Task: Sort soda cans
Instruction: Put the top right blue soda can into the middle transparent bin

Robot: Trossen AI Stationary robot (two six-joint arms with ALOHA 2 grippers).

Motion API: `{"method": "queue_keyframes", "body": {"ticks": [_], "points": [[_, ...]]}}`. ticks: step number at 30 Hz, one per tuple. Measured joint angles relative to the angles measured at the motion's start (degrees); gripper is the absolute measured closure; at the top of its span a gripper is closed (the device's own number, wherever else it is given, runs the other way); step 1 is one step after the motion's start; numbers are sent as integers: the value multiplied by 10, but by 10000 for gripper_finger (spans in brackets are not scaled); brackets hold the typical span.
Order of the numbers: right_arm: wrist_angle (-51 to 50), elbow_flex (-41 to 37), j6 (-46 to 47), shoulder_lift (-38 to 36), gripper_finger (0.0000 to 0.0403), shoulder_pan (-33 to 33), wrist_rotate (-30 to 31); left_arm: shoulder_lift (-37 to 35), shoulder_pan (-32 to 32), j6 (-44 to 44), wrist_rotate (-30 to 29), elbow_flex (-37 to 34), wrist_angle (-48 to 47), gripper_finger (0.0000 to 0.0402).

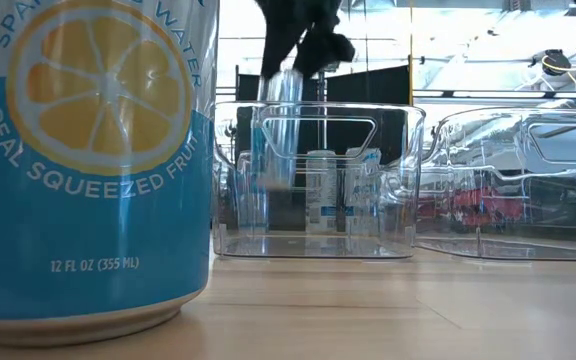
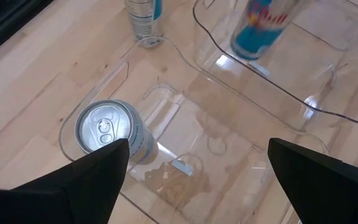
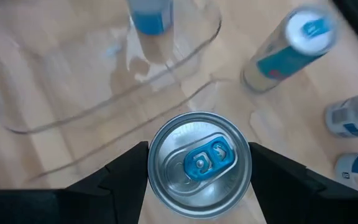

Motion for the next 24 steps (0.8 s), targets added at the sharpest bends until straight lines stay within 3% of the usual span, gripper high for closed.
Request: {"method": "queue_keyframes", "body": {"ticks": [7,24], "points": [[8,0,-19,35,165,-11,24,0,0,0,0,0,0,9],[21,0,-42,76,165,-33,14,0,0,0,-1,0,0,9]]}}
